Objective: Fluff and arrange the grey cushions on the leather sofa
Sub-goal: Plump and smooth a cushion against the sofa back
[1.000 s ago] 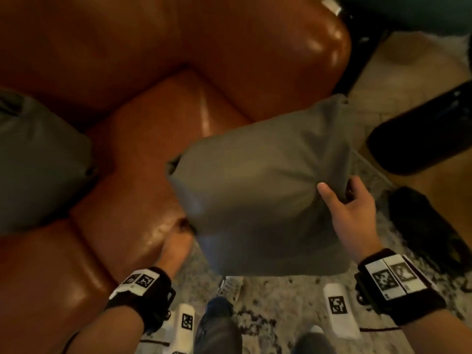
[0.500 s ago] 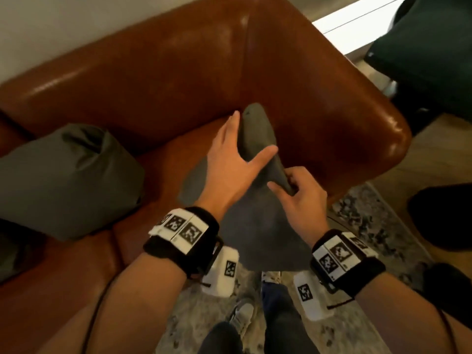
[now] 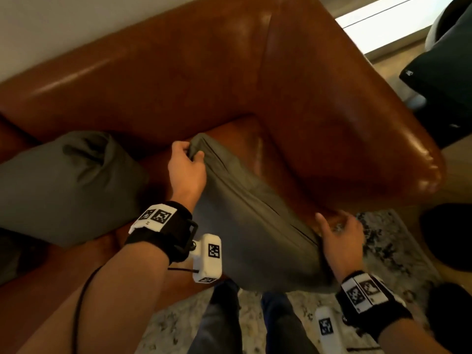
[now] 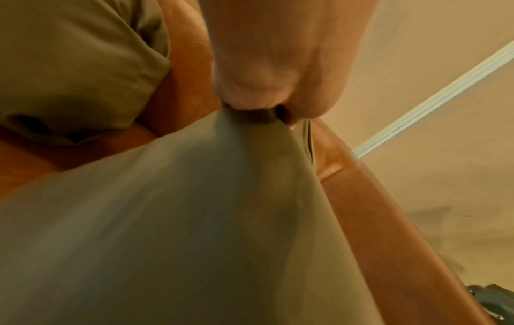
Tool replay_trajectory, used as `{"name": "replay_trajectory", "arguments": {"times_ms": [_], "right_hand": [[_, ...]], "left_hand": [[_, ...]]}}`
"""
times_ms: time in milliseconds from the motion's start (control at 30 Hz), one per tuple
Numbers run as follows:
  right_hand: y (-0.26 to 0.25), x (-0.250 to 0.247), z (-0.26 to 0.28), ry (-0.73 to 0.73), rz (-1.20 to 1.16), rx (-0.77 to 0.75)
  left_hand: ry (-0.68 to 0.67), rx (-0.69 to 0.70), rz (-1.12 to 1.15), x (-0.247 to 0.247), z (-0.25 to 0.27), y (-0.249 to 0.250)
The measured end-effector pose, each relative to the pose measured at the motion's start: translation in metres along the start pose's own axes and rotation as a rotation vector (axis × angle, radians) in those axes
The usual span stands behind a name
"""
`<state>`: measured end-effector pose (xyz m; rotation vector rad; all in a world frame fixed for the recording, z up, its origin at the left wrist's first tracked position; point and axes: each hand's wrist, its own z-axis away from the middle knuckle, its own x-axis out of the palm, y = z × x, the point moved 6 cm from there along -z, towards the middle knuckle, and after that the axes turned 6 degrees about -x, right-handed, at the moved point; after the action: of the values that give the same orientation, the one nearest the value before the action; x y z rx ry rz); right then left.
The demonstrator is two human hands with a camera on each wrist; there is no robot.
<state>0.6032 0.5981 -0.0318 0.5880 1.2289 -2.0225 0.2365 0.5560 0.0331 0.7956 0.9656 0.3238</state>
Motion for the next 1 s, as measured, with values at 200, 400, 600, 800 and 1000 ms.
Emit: {"name": "replay_trajectory", "arguments": {"times_ms": [200,400,600,800,1000], "right_hand": [[0.013,0.028,0.029,-0.187,-0.430,0.555],[-0.060,0.016,0.007,-0.200,-0.314,0.220],[-0.128,-0.009,-0.022,-0.026,-0.422,-0.004],[-0.151,0.023,-0.029,0.049,-0.612,0.078],[-0.234,0.032,-0.091,0.112,-0.533,-0.179]], "left_hand": [[-0.015,0.003,0.042,-0.011,-0.029,-0.015],[0.055,-0.052,0.087,-0.047,-0.066,-0.028],[0.179,-0.219,0.223,-0.082,-0.094,-0.057],[0.238,-0.334,0.288,-0.092,-0.097,-0.092],[0.339,-0.415,0.386,-0.107,-0.115,-0.097]]}}
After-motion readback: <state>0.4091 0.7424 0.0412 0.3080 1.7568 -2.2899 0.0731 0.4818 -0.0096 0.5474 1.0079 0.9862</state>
